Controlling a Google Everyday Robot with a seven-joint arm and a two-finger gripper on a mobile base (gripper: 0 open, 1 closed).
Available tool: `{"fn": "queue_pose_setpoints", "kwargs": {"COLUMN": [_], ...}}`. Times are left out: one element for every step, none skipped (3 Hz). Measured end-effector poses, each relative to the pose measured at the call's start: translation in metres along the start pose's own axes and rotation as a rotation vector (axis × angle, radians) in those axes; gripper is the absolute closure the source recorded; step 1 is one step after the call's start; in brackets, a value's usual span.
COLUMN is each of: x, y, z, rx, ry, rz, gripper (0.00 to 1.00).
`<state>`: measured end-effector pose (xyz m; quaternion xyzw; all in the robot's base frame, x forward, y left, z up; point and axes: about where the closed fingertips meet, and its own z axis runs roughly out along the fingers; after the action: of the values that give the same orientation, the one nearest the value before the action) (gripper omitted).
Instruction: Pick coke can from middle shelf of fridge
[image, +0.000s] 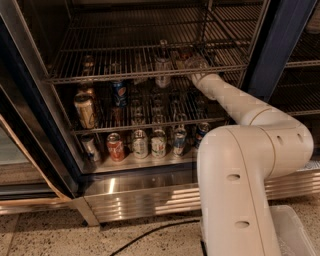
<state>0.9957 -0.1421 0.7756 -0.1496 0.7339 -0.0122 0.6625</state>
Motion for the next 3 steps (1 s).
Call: {"fn": "queue_pose_setpoints", "kwargs": {"x": [0.015, 0.020, 0.019], "y": [-0.002, -0.004, -0.005], "z": [-0.007, -0.013, -0.020], "rx": [0.003, 0.003, -0.002], "ry": [0.035, 0.048, 0.049], "rz": [0.018, 0.034, 0.048], "gripper": [1.00, 1.00, 1.00]}}
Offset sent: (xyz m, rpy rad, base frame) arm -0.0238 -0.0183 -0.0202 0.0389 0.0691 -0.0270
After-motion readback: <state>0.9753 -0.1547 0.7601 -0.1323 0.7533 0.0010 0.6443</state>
